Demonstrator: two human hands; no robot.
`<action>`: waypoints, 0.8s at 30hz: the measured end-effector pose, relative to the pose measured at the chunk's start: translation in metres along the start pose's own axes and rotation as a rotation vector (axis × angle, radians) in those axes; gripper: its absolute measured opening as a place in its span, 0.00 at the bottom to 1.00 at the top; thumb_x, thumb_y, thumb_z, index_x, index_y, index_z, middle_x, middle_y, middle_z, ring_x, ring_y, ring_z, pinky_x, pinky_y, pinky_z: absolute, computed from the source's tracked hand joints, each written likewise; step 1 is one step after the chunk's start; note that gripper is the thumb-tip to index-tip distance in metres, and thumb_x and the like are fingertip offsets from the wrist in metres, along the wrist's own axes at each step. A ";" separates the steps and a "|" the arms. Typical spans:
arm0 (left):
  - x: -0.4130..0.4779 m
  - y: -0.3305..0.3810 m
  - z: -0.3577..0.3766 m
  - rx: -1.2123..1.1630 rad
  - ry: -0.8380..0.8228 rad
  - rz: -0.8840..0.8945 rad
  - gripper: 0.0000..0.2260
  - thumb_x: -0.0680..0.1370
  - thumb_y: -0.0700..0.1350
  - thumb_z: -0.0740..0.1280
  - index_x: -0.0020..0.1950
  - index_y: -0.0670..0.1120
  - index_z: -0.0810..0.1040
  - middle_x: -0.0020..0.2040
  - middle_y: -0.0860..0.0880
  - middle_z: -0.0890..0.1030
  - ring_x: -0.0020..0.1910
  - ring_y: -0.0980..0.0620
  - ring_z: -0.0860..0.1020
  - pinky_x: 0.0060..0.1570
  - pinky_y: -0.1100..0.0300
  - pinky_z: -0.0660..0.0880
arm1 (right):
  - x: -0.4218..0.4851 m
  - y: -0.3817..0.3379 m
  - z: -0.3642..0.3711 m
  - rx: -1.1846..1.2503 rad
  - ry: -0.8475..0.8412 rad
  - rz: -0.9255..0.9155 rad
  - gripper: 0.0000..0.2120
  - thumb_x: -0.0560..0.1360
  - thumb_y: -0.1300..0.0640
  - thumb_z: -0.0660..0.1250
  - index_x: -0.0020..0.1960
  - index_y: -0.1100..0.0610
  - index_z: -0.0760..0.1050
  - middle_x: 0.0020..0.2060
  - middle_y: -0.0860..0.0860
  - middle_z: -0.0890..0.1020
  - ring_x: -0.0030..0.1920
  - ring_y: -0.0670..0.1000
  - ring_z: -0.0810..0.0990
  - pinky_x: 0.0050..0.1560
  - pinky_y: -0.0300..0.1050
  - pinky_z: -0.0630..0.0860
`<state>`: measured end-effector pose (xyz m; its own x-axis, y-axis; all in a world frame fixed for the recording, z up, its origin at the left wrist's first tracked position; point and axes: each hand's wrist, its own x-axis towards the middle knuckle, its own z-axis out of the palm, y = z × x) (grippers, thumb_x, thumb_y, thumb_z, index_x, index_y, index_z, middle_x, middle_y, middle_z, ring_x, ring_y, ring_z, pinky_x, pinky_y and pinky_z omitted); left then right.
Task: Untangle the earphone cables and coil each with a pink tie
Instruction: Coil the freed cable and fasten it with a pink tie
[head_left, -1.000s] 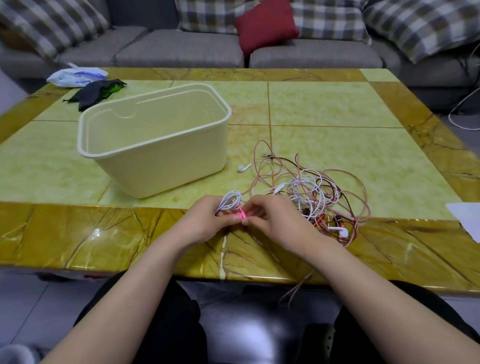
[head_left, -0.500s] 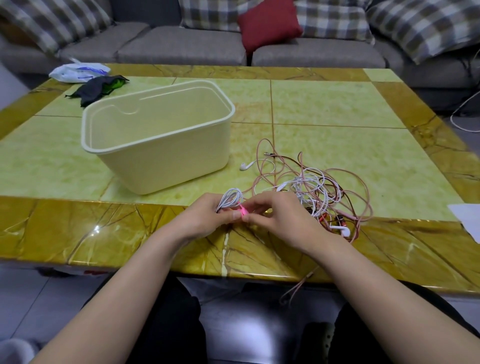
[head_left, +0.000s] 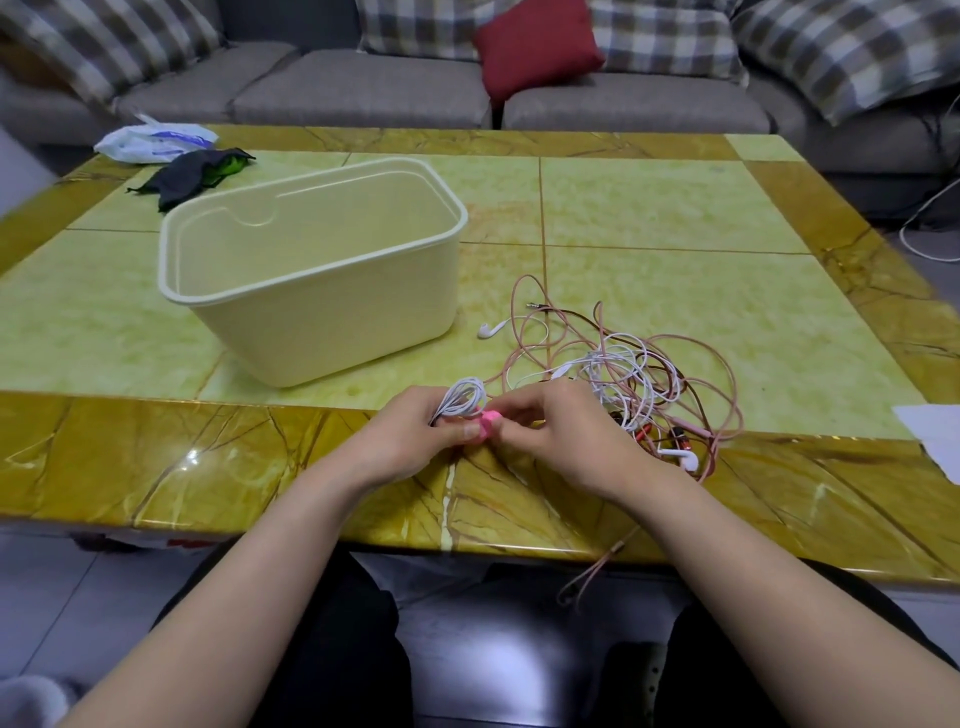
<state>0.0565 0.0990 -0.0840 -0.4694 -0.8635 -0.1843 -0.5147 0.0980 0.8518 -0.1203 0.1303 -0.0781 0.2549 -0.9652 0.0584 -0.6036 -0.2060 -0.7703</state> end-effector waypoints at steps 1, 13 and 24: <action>0.000 0.001 0.000 0.016 0.011 0.001 0.08 0.75 0.43 0.70 0.48 0.38 0.80 0.42 0.42 0.80 0.41 0.52 0.73 0.47 0.52 0.72 | 0.000 0.000 0.000 -0.001 0.009 0.010 0.08 0.75 0.59 0.67 0.52 0.56 0.83 0.40 0.49 0.85 0.40 0.43 0.81 0.47 0.35 0.76; 0.004 0.009 -0.002 0.371 0.503 -0.072 0.06 0.78 0.46 0.64 0.49 0.46 0.78 0.49 0.43 0.80 0.52 0.41 0.76 0.50 0.51 0.70 | 0.002 -0.006 -0.009 0.232 0.370 0.110 0.06 0.78 0.58 0.64 0.52 0.57 0.79 0.35 0.51 0.82 0.35 0.47 0.82 0.38 0.32 0.77; -0.004 0.031 0.016 0.242 0.647 0.212 0.10 0.80 0.41 0.62 0.58 0.43 0.79 0.54 0.46 0.80 0.54 0.48 0.76 0.50 0.59 0.67 | 0.002 -0.012 -0.006 0.220 0.424 0.046 0.02 0.76 0.57 0.66 0.48 0.51 0.77 0.38 0.50 0.83 0.38 0.49 0.82 0.42 0.45 0.81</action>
<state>0.0311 0.1134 -0.0652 -0.0967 -0.9262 0.3643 -0.6391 0.3384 0.6906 -0.1176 0.1301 -0.0651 -0.1270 -0.9624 0.2400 -0.4210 -0.1668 -0.8916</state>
